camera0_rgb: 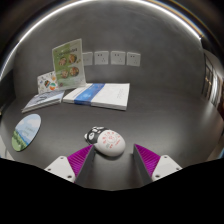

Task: Arrange mouse

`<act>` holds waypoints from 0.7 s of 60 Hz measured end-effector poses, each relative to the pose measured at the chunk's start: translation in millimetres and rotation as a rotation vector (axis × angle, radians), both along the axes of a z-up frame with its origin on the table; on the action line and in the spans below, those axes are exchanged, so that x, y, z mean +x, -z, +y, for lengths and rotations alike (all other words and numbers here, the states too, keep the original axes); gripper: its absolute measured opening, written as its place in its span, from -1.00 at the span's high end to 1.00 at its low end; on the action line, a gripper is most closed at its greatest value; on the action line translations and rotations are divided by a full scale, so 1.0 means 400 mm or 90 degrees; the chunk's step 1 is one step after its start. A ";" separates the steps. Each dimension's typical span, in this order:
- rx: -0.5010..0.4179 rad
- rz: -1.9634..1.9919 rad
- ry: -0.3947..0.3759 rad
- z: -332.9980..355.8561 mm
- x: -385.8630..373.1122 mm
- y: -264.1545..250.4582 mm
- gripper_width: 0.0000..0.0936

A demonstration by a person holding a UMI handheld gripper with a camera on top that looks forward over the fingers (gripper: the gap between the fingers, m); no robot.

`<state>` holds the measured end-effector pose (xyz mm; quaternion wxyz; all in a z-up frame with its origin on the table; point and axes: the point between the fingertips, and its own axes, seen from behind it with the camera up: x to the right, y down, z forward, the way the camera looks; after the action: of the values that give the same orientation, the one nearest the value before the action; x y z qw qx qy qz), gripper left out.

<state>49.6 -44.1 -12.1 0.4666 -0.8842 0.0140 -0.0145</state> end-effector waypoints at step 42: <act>0.089 -0.052 0.051 -0.016 -0.335 -0.194 0.10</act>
<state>-84.3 -50.6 65.4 0.5266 -0.8468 0.0309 -0.0683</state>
